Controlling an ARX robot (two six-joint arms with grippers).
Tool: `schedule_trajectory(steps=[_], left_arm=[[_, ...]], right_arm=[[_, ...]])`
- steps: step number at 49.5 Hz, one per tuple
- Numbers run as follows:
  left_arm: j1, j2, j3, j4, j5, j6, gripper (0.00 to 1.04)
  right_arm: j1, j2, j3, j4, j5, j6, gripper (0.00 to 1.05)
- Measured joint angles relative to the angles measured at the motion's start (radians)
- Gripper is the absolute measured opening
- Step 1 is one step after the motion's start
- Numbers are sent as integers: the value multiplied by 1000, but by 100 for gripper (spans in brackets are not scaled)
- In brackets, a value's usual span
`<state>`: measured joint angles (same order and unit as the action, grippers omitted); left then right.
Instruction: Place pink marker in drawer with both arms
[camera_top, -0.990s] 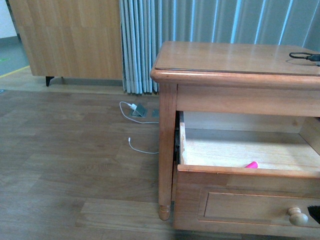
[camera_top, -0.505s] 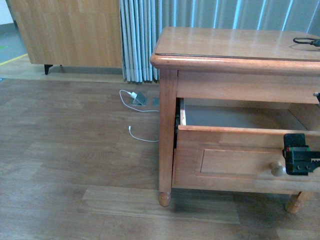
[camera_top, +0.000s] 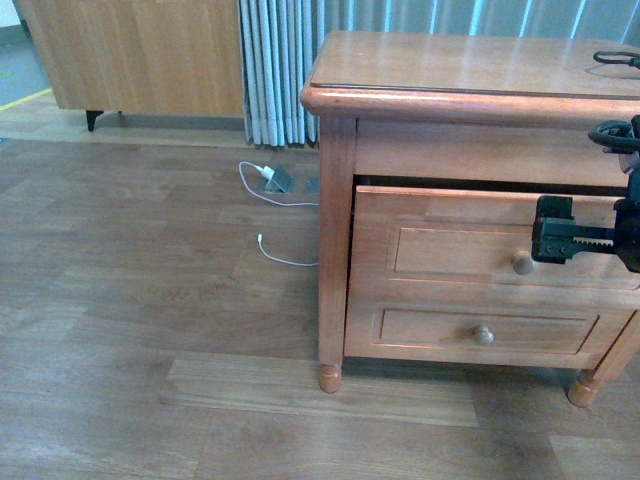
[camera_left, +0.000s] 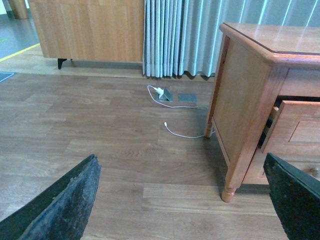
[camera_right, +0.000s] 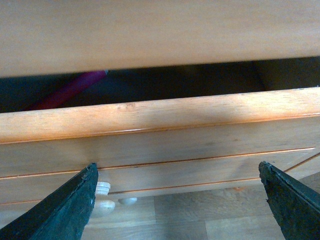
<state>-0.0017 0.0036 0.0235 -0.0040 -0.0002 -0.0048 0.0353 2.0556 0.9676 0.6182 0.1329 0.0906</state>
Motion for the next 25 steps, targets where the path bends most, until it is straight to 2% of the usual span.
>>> schedule_trajectory(steps=[25], left_arm=[[0,0,0,0,0,0,99]], right_arm=[[-2,111,67,109,35,46,96]])
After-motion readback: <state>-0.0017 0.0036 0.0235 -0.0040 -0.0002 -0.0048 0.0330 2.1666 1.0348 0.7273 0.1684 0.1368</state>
